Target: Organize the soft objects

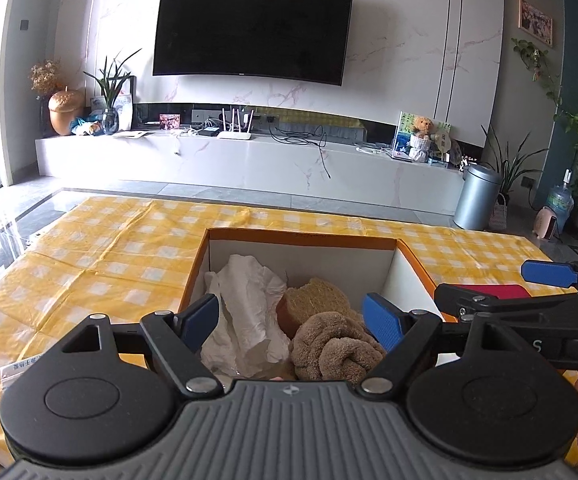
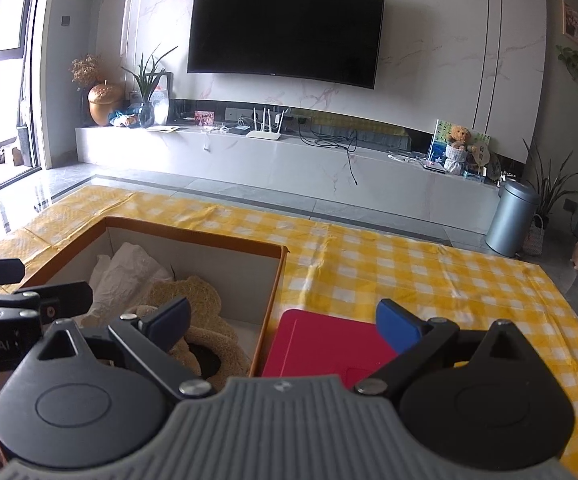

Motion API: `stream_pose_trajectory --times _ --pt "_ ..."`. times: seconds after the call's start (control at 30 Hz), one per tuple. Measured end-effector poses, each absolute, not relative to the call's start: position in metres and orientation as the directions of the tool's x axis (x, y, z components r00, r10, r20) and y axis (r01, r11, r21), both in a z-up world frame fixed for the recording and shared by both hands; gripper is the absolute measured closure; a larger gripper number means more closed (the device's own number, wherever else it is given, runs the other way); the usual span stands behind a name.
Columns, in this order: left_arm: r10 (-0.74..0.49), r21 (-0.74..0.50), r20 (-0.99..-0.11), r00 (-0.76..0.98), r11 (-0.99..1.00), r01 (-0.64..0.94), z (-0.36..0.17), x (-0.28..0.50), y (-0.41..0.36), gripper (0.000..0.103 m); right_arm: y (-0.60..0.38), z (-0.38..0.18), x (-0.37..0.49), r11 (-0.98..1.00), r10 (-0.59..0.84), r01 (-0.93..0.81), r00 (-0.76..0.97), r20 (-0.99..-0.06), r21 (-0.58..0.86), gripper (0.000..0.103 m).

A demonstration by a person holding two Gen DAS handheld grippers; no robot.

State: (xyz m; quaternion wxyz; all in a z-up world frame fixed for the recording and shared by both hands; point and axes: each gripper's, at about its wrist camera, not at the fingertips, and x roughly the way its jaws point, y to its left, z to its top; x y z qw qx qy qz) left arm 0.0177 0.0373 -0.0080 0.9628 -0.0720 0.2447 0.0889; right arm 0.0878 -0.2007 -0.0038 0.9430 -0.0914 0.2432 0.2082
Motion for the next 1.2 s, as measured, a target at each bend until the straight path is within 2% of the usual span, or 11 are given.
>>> stream_pose_trajectory --times 0.47,1.2 --pt "0.141 -0.084 -0.436 0.889 0.977 -0.195 0.0 0.013 0.037 0.007 -0.193 -0.006 0.082 0.882 0.371 -0.466 0.777 -0.509 -0.068 0.006" --pt "0.135 -0.087 -0.449 0.883 0.977 -0.194 -0.004 0.014 0.038 0.007 -0.186 -0.005 0.078 0.856 0.399 -0.509 0.759 -0.515 -0.086 0.006"
